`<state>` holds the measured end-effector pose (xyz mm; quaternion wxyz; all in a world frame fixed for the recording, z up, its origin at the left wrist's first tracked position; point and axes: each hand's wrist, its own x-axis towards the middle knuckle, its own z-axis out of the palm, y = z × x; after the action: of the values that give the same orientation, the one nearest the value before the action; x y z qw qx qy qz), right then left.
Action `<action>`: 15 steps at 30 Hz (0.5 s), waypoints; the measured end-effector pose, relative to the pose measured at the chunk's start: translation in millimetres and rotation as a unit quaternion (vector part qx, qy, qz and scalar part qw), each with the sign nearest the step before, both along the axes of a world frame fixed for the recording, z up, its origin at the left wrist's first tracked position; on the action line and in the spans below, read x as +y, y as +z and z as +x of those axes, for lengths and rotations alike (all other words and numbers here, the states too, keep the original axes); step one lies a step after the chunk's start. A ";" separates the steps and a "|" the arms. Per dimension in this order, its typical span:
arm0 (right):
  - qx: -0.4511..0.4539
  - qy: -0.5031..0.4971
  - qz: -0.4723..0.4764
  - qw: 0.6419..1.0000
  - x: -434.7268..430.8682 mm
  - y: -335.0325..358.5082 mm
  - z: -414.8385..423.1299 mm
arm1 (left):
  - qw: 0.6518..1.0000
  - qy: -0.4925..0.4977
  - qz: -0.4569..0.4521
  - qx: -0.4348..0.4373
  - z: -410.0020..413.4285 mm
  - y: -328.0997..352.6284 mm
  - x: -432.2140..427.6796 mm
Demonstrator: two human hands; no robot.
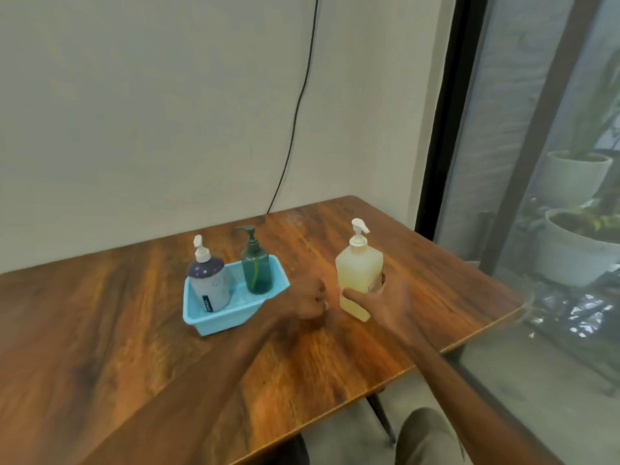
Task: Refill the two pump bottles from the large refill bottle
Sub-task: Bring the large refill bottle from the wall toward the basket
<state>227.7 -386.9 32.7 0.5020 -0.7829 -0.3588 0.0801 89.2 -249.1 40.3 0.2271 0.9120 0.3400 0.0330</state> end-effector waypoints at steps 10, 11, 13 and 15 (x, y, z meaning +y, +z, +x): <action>-0.020 -0.051 -0.012 0.998 1.5 -21.8 -30.3 | 0.998 0.025 0.037 -0.048 -33.5 -12.1 -26.1; -0.022 -0.055 -0.010 0.998 2.7 -21.1 -31.4 | 0.998 0.023 0.034 -0.039 -32.8 -15.1 -25.0; -0.031 -0.060 -0.009 0.998 5.6 -20.5 -31.0 | 0.999 0.018 0.044 -0.021 -30.3 -17.7 -24.2; -0.036 -0.064 -0.009 0.997 8.3 -18.7 -31.4 | 0.998 0.015 0.052 -0.012 -27.9 -18.5 -22.6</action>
<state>196.3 -378.5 14.0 0.4863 -0.8108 -0.3249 0.0231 61.3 -271.7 21.8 0.1828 0.9168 0.3492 0.0650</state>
